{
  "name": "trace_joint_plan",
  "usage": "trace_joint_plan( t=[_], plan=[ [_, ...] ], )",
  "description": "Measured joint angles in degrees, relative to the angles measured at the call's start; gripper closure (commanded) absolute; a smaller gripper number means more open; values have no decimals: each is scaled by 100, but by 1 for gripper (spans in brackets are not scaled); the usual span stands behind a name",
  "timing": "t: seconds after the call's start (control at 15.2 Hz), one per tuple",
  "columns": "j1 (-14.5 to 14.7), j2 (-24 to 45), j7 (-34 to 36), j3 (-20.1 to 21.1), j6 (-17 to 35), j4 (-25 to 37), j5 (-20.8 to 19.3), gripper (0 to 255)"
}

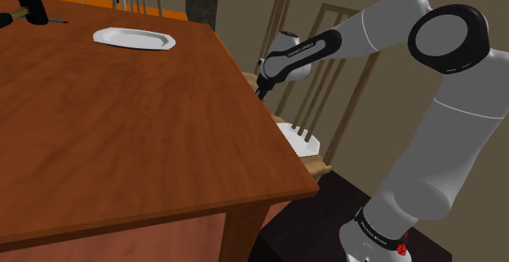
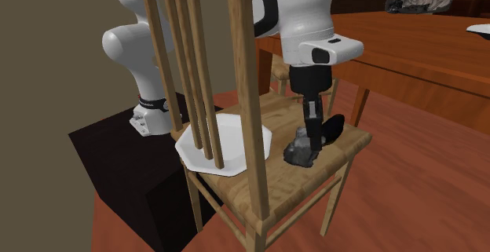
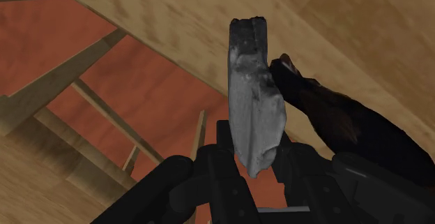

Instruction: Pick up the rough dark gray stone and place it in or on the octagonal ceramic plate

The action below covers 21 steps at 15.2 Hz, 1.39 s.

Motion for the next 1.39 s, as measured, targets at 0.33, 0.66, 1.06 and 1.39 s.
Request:
trace_joint_plan(
  t=[0.33, 0.66, 1.06, 1.39],
  plan=[
    [-2, -2, 5, -5, -5, 9, -6, 255],
    [4, -81, 25, -8, -149, 62, -30, 255],
    [19, -327, 90, -15, -568, 238, -106, 255],
    [13, -510, 104, -27, -937, 426, -150, 255]
  ],
)
